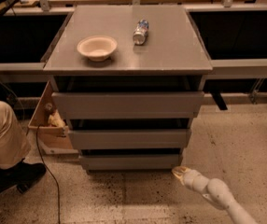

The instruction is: Close bottom drawer

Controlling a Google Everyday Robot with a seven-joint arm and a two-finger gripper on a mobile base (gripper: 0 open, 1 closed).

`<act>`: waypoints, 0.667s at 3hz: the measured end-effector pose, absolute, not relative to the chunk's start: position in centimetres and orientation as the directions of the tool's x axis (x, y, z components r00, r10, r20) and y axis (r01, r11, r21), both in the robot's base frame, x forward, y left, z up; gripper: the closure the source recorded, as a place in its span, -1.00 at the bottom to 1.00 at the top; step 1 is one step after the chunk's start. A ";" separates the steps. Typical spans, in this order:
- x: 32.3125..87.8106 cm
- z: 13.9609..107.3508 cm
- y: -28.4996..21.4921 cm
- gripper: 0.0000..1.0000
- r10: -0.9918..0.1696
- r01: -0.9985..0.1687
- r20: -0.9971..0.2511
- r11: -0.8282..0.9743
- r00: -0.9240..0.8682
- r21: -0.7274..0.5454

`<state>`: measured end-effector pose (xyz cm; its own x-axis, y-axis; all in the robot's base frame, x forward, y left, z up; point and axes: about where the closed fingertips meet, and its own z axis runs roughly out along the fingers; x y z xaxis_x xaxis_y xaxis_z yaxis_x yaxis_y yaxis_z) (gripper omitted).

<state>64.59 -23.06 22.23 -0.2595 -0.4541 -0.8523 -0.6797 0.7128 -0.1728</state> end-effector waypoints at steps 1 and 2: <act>63.4 27.3 -29.3 1.00 -0.530 -0.617 -0.782 0.747 -0.328 -0.248; 61.9 33.2 -30.5 1.00 -0.550 -0.595 -0.762 0.754 -0.341 -0.278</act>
Offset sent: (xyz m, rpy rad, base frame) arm -0.1109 -0.0005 0.1511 -0.1602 0.1139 -0.0033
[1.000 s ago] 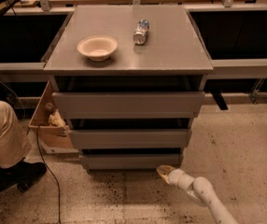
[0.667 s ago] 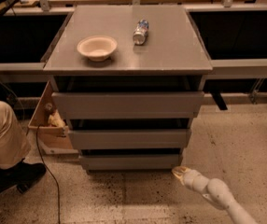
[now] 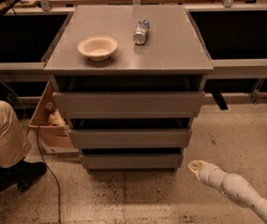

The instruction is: Close bottom drawer

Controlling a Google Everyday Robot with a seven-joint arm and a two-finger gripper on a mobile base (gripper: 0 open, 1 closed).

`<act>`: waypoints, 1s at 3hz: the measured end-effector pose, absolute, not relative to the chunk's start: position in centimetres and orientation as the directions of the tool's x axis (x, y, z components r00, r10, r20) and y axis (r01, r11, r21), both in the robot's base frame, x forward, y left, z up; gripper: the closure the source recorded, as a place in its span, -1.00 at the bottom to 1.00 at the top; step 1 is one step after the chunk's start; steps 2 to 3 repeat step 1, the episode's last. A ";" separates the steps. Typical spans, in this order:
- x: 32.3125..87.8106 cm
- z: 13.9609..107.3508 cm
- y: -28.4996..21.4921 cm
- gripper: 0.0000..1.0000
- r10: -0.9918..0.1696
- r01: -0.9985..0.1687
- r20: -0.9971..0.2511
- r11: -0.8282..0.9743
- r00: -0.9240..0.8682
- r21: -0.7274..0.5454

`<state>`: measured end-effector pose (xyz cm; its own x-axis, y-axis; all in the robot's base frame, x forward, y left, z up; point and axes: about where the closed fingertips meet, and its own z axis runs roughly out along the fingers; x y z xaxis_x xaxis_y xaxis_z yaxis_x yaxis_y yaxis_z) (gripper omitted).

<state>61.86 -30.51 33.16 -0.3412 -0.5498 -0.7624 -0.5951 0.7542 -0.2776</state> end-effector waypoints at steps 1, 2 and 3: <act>59.8 33.8 -27.2 0.67 -0.570 -0.650 -0.755 0.714 -0.324 -0.260; 59.8 33.8 -27.2 0.67 -0.570 -0.650 -0.755 0.714 -0.324 -0.260; 59.8 33.8 -27.2 0.67 -0.570 -0.650 -0.755 0.714 -0.324 -0.260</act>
Offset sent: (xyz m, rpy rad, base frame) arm 0.0000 0.0000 0.0000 0.0000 0.0000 0.0000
